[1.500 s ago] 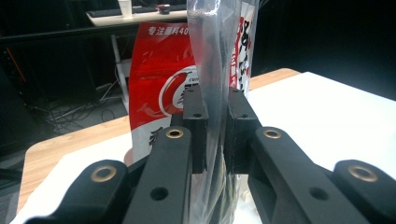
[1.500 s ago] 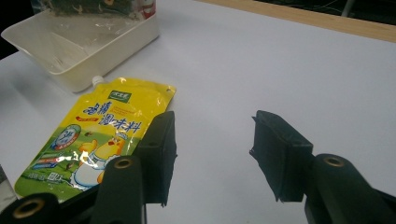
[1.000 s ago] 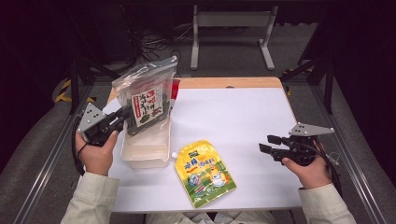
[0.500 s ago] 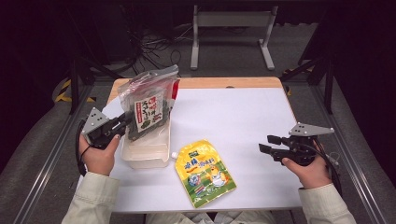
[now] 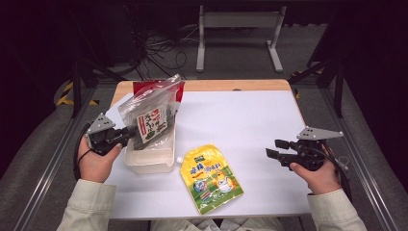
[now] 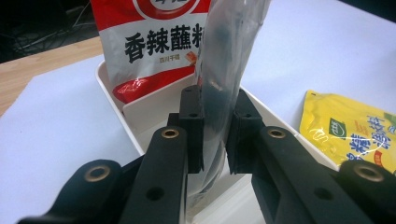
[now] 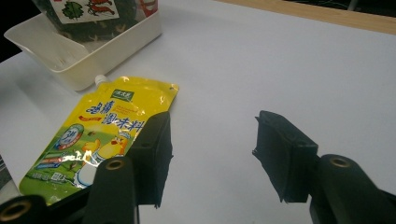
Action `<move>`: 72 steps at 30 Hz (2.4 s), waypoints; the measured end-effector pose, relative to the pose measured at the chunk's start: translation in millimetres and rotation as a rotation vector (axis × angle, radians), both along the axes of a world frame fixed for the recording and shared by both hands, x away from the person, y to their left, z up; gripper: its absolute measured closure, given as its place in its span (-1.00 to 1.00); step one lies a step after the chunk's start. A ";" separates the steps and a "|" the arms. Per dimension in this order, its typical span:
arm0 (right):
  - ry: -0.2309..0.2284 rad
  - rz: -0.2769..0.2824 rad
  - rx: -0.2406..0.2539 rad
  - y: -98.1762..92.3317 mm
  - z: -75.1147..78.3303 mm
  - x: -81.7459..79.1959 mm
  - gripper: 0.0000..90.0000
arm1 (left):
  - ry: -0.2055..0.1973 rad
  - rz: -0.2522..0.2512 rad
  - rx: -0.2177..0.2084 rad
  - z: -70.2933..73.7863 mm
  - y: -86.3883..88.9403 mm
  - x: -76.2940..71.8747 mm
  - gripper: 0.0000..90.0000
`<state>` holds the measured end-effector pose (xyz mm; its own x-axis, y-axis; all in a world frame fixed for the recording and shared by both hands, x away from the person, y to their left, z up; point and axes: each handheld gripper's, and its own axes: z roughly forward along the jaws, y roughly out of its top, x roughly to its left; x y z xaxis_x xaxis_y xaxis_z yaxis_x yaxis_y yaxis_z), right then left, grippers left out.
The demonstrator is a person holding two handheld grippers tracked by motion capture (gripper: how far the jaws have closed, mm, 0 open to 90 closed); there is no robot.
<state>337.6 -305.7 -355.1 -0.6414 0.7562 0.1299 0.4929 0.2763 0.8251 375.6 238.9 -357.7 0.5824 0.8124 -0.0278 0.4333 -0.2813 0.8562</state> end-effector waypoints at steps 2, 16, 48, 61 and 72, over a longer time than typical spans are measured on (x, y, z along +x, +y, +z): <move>0.006 0.000 -0.001 0.5 -0.7 0.2 0.00 | 0.007 -0.001 -0.002 0.5 0.2 0.0 0.74; 0.013 0.002 0.006 -1.1 -2.3 0.4 -0.02 | 0.032 -0.004 -0.077 2.3 4.2 -8.0 -0.33; 0.021 0.087 -0.049 29.9 -10.7 6.8 -0.16 | 0.065 -0.109 0.004 -12.0 11.2 -60.5 -0.71; 0.060 0.170 -0.067 67.6 -21.5 25.1 -0.24 | 0.080 -0.139 0.009 -13.0 11.6 -83.3 -0.74; 0.115 0.200 -0.089 91.4 -35.5 30.9 -0.27 | 0.098 -0.177 0.002 -12.7 -1.0 -86.0 -0.72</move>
<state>368.5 -214.3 -390.7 -0.7647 0.6270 0.1488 0.5098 0.4472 0.7349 289.5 237.9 -370.4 0.7105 0.6980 -0.0895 0.4582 -0.3623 0.8117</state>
